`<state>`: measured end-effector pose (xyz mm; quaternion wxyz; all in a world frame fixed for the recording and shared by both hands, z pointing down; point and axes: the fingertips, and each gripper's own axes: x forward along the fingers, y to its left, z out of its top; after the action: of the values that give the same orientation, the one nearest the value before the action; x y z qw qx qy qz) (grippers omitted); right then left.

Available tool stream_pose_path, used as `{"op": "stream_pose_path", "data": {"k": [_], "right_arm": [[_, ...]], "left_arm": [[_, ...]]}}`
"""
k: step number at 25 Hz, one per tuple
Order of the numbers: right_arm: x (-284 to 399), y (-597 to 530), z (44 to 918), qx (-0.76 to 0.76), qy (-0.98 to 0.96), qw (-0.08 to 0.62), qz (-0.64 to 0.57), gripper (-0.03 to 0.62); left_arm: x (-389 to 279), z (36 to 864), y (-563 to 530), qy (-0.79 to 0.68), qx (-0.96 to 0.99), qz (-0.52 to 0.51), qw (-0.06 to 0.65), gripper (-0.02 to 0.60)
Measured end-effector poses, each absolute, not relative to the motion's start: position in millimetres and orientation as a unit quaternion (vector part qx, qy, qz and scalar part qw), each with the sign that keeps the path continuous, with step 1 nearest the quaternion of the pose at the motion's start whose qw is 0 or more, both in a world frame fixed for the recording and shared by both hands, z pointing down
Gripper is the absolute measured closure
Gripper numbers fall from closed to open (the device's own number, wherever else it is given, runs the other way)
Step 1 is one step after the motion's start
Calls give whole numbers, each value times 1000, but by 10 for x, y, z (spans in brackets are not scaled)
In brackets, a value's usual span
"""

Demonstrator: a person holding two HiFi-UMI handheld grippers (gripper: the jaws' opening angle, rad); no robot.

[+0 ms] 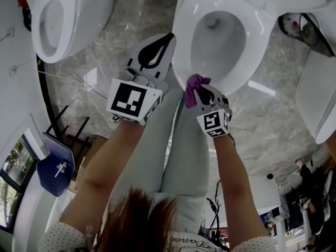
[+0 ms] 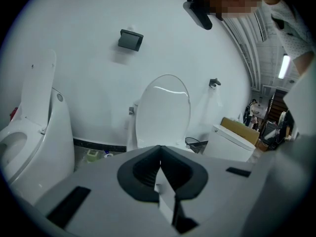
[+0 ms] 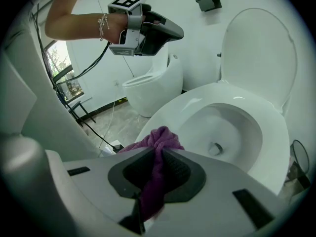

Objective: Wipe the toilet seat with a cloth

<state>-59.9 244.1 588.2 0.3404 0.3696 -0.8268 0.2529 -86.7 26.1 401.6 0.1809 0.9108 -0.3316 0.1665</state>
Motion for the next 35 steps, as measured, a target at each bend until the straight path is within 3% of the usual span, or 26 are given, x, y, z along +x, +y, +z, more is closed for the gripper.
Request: {"op": "stream_pose_path", "data": {"k": [35], "right_arm": [[-961,1547,5837,378,-863,255,219,530]], "left_arm": [[-1113,4051,-9,-402,880,165,192,577]]}}
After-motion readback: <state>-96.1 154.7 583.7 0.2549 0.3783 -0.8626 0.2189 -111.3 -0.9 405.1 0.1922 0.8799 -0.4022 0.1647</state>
